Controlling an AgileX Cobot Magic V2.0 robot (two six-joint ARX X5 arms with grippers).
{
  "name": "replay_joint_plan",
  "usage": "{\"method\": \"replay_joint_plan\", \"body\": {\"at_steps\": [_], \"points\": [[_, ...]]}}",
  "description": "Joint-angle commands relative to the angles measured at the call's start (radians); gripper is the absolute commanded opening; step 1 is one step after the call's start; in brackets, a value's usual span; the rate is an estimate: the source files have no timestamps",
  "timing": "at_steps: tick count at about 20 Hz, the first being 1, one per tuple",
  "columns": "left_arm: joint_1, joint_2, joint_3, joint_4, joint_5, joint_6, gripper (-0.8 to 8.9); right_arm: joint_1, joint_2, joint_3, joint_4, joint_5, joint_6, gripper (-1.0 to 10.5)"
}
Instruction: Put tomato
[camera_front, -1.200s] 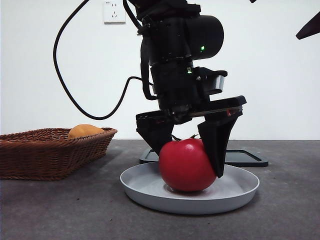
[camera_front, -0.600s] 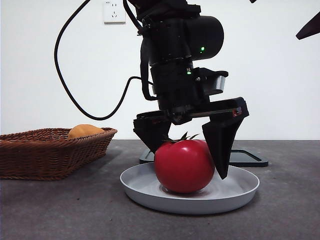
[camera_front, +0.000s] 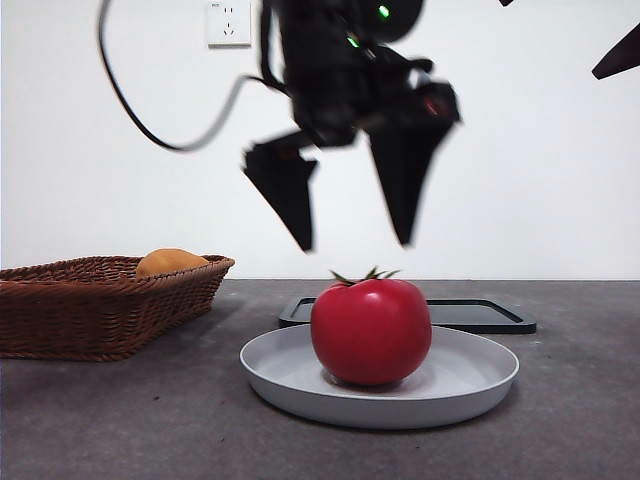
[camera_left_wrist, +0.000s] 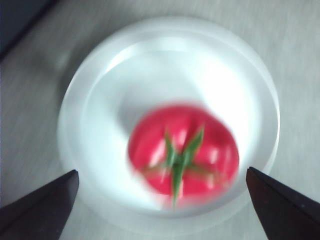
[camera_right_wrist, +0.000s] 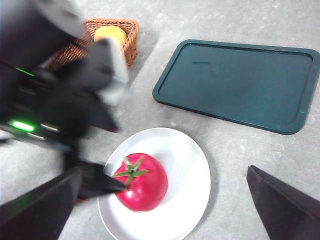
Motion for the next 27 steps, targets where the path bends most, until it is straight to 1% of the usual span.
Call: {"method": "replay_joint_plan", "body": {"at_steps": [1,6,8,11,14,15,18,19,20,22,23,27], "points": [[0.048,-0.053,0.033,-0.065,-0.004,0.020,6.34,0.005,0.004,0.018,0.006,0.000,-0.009,6.2],[0.238,-0.202,0.017,-0.127,-0.003,0.020,6.34,0.005,0.004,0.018,0.006,0.000,-0.009,6.2],[0.309,-0.285,-0.015,-0.113,-0.002,0.034,6.34,0.005,0.004,0.018,0.007,0.001,-0.010,6.2],[0.400,-0.440,-0.141,-0.021,0.028,0.063,6.34,0.005,0.004,0.018,0.007,0.000,-0.009,6.2],[0.478,-0.626,-0.354,0.136,0.084,0.068,6.34,0.005,0.004,0.018,0.007,0.001,-0.009,6.2],[0.492,-0.683,-0.425,0.192,0.123,0.076,6.34,0.005,0.004,0.018,0.007,0.001,-0.009,6.2],[0.502,-0.867,-0.676,0.401,0.324,0.097,6.33,0.005,0.004,0.018,0.008,0.001,-0.010,6.2],[0.500,-0.916,-0.747,0.464,0.370,0.073,6.34,0.005,0.004,0.018,0.008,0.001,-0.010,6.2],[0.497,-0.971,-0.822,0.528,0.419,0.030,6.33,0.005,0.004,0.018,0.008,0.001,-0.010,6.2],[0.486,-1.059,-0.905,0.583,0.413,-0.002,6.30,0.005,0.004,0.018,0.007,0.001,-0.010,6.2],[0.486,-1.093,-0.922,0.587,0.402,-0.014,6.30,0.005,0.004,0.018,0.007,0.000,-0.010,6.2],[0.486,-1.180,-0.927,0.588,0.390,-0.022,6.30,0.005,0.004,0.018,0.007,0.001,-0.010,6.2]]}}
